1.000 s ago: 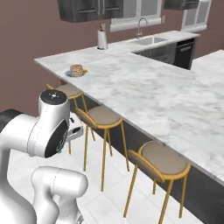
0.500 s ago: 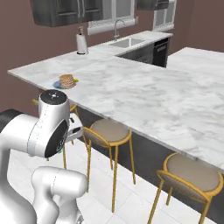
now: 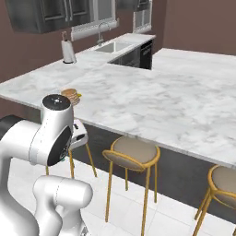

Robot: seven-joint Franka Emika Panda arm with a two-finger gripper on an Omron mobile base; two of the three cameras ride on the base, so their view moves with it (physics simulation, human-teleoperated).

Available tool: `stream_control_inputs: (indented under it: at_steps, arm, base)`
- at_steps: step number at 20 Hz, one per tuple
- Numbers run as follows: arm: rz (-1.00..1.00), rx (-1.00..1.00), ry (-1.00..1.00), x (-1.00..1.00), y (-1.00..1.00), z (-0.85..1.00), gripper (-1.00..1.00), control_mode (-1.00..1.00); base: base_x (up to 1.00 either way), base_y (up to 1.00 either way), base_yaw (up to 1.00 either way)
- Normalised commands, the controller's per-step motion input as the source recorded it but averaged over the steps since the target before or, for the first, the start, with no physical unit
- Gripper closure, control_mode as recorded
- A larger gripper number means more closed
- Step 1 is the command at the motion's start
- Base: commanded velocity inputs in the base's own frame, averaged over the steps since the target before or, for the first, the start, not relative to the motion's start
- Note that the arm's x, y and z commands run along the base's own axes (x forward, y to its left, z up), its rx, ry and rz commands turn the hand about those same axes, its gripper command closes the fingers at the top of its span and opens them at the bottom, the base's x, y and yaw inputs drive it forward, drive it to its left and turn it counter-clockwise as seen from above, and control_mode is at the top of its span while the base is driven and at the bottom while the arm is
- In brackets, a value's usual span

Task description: Pick up the brewed coffee from the coffee machine and place it next to the breakfast plate on the dining counter.

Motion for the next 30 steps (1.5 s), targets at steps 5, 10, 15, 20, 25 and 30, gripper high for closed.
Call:
stream_control_inputs:
  at_steps: [5,10,15,20,25,30]
  arm:
    - [0.00,0.00,0.00,0.00,0.00,0.00,1.00,1.00]
    - [0.00,0.00,0.00,0.00,0.00,0.00,1.00,1.00]
    - [0.00,0.00,0.00,0.00,0.00,0.00,1.00,1.00]
    - [0.00,0.00,0.00,0.00,0.00,0.00,1.00,1.00]
    - [-0.09,0.00,0.00,0.27,0.01,-0.14,1.00,-1.00]
    - [-0.20,-0.01,-0.03,0.66,0.10,-0.33,1.00,-1.00]
  base:
    - [0.65,1.00,-0.39]
    - [0.73,0.98,-0.40]
    - [0.79,0.49,-0.32]
    - [0.87,0.03,-0.22]
    - [0.46,0.00,-0.13]
    - [0.00,0.00,0.00]
